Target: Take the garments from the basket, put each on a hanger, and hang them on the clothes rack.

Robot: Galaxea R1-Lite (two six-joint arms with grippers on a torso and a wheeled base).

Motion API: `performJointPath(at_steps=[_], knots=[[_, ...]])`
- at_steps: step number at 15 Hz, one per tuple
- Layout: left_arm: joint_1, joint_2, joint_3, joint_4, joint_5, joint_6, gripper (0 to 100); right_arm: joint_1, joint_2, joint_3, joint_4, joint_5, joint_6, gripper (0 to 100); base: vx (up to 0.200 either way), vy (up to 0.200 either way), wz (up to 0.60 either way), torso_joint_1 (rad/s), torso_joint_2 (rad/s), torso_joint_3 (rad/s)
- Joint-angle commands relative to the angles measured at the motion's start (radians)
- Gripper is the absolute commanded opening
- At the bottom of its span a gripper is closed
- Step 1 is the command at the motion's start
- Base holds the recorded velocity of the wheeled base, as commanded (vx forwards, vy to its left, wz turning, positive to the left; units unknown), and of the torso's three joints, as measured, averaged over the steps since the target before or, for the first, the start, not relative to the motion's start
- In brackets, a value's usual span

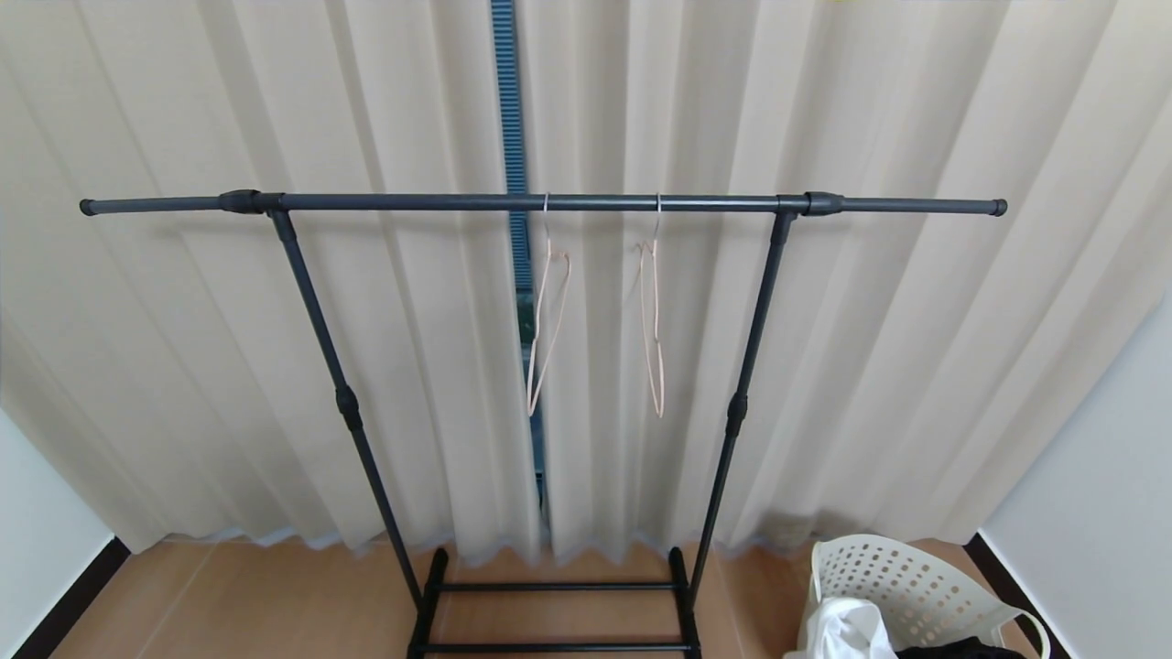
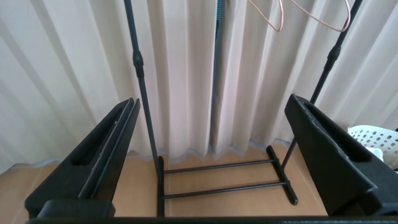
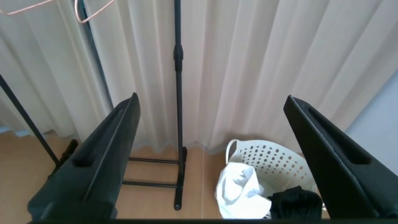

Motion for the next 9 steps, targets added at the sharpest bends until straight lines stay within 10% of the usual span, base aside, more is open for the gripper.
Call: performJointPath(at_steps=[1, 9], knots=[[0.000, 0.001, 0.000, 0.000, 0.000, 0.000, 100, 0.000, 0.001, 0.000, 0.001, 0.001, 0.000, 100, 0.000, 0.000, 0.00, -0.159, 0.36, 0.217], [0.000, 0.001, 0.000, -0.001, 0.002, 0.000, 100, 0.000, 0.001, 0.000, 0.000, 0.001, 0.005, 100, 0.000, 0.000, 0.00, -0.167, 0.41, 0.233]])
